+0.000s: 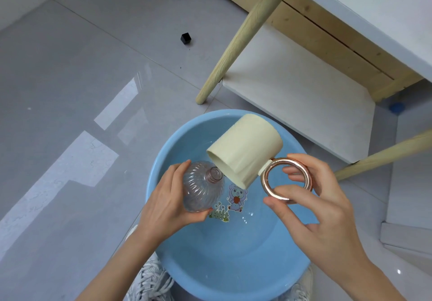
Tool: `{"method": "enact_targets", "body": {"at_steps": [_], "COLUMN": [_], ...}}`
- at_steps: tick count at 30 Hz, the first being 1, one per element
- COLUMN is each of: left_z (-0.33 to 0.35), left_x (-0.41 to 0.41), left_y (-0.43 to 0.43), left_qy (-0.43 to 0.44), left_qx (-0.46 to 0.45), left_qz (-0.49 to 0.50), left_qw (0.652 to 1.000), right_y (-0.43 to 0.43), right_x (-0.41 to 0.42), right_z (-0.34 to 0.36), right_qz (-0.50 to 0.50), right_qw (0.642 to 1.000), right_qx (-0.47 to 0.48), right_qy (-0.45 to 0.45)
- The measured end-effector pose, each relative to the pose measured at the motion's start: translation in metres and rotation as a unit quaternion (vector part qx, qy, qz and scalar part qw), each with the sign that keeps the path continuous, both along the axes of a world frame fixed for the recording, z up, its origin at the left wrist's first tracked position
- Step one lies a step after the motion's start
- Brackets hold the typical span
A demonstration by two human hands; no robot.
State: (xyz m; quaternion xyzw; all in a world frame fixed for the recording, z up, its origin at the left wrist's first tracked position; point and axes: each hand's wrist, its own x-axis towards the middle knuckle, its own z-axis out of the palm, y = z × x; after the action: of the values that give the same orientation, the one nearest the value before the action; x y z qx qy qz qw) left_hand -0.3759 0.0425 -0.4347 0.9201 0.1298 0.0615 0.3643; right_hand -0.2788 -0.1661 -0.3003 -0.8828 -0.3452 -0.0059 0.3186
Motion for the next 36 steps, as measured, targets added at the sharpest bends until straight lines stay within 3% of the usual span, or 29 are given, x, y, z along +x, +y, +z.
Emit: {"method": "enact_targets", "body": {"at_steps": [6,11,24,30,36], "left_z": [-0.002,-0.001,-0.007,-0.004,-0.001], "left_x": [0.0,0.002,0.001,0.001,0.002], "left_y": [0.0,0.0,0.001,-0.001,-0.004], "left_qy": [-0.008,-0.012,-0.002,0.017,0.02], "left_qx": [0.005,-0.006,0.006,0.015,0.009], "left_qz": [-0.008,-0.007,-0.013,-0.007,0.008], "left_qw": [1.0,1.0,1.0,1.0,1.0], "right_y": [-0.003,-0.012,-0.013,0.008,0.027], "right_x": [0.017,0.029,0.034,0.035,0.036], "right_z": [-0.017,-0.047,-0.128,-0.137,-0.139], "right_qz": [-0.118,-0.189,-0.174,-0.15,-0.136], "right_qw": [0.981,0.953,0.952,0.945,0.948], "right_qx": [0.059,0.016,-0.251,-0.287,-0.252], "right_qy": [0.142,0.237,0.02,0.051,0.136]}}
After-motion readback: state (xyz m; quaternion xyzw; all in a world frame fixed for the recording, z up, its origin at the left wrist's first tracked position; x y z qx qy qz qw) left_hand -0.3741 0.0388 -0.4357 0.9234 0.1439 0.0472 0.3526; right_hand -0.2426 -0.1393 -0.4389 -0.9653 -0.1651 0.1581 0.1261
